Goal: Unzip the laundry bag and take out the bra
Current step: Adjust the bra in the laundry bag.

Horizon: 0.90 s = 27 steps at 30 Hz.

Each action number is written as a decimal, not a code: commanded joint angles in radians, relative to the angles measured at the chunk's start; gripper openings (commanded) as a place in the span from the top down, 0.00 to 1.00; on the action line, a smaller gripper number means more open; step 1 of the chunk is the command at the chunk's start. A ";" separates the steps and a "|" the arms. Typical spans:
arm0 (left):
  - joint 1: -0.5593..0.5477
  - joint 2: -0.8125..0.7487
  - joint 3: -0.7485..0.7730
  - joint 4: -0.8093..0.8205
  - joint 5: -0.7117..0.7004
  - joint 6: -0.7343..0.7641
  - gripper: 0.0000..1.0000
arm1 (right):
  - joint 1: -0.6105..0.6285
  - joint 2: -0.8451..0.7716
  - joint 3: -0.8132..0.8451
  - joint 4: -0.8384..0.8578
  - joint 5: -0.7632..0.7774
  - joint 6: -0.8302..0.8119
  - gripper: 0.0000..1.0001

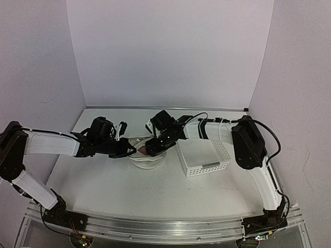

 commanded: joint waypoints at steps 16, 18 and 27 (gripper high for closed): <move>-0.005 0.051 -0.002 0.017 -0.004 -0.003 1.00 | -0.001 -0.061 -0.052 0.070 -0.089 0.040 0.80; -0.005 0.050 0.000 0.016 -0.005 -0.003 1.00 | -0.001 -0.090 -0.068 0.080 -0.083 0.043 0.87; -0.005 0.055 0.001 0.016 -0.008 -0.008 1.00 | 0.000 -0.236 -0.163 0.165 -0.107 0.047 1.00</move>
